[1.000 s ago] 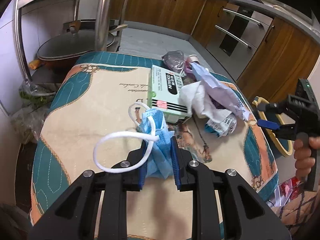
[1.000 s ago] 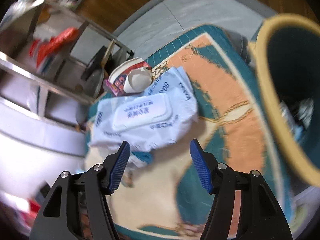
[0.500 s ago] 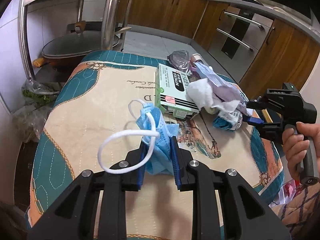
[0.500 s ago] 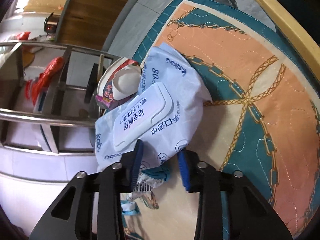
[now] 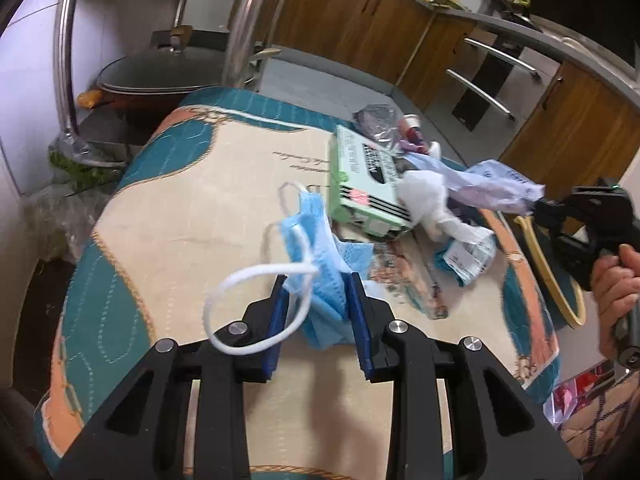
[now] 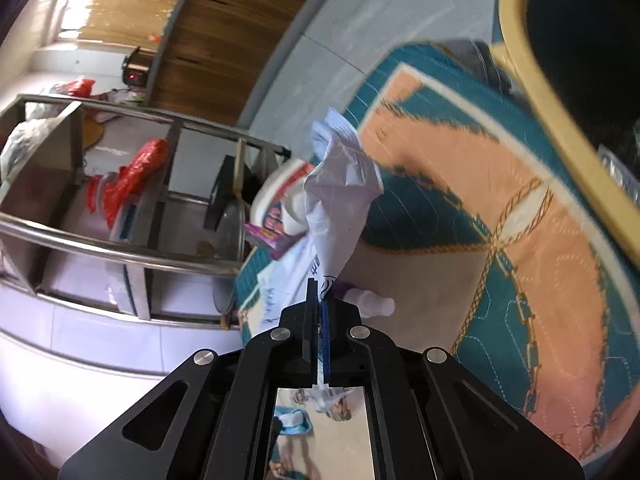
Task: Collect trash
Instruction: 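Grasp the white wipes packet with the right gripper while the left holds the mask, then carry the mask and wipes packet over the teal bin with both grippers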
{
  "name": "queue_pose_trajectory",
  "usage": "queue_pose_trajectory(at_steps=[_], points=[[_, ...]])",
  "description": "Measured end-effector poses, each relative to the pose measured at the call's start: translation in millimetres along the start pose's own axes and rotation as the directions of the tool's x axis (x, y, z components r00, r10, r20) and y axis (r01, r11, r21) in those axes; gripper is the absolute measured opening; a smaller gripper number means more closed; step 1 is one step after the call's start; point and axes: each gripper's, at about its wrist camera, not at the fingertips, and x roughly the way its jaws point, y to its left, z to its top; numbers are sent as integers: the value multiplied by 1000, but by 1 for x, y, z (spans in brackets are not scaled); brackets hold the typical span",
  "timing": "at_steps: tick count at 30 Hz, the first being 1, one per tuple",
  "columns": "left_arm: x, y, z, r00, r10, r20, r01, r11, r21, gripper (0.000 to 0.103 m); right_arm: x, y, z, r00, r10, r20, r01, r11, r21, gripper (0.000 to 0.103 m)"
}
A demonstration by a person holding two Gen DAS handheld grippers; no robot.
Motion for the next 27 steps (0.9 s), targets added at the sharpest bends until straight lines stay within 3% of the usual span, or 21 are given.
queue_pose_trajectory(at_steps=[6,11,19,27], points=[[-2,5,0,1000,-4,-1,4,1000,-23,28,-28,16,5,999,12,53,-7,996,-86,2],[-7,2,1,999,-30,14,30,999,-17,19,-49,24,9,996,20,92,-7,991,-133,2],[-21,-4,3,995,-83,51,84,996,-12,16,-83,36,11,992,6,126,23,974,-226,2],[-43,-23,10,990,-87,108,83,996,42,14,-116,43,8,987,-10,161,57,956,-288,2]])
